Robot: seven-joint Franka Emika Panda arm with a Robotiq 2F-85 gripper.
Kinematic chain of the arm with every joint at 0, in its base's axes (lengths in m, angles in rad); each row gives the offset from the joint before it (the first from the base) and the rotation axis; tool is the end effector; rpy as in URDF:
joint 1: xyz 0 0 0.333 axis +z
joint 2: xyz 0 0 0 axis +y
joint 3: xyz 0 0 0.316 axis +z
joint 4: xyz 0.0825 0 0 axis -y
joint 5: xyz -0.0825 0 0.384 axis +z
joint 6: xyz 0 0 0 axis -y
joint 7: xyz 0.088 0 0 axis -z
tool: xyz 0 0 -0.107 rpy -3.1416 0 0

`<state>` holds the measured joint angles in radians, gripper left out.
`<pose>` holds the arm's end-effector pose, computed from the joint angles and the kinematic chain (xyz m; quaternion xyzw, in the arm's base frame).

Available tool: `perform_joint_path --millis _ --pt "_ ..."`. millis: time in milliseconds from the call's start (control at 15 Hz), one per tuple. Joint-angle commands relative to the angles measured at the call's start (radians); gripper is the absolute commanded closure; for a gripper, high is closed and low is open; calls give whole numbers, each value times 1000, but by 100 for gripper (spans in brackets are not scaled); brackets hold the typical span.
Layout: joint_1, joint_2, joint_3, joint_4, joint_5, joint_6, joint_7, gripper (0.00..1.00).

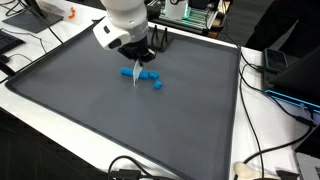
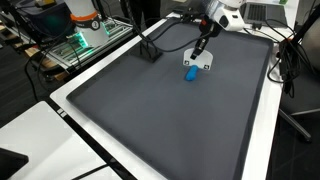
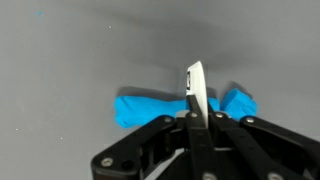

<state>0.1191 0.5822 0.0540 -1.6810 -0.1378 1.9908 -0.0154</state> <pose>0.6396 0.1001 0.2439 0.9818 0.1269 -0.1309 0.0537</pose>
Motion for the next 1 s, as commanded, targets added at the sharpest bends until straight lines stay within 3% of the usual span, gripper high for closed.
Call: perform_joint_path --millis 0,933 --pt "0 41 0 -9 -3 3 -12 99" --pt "-24 -51 8 -140 31 -10 -29 99"
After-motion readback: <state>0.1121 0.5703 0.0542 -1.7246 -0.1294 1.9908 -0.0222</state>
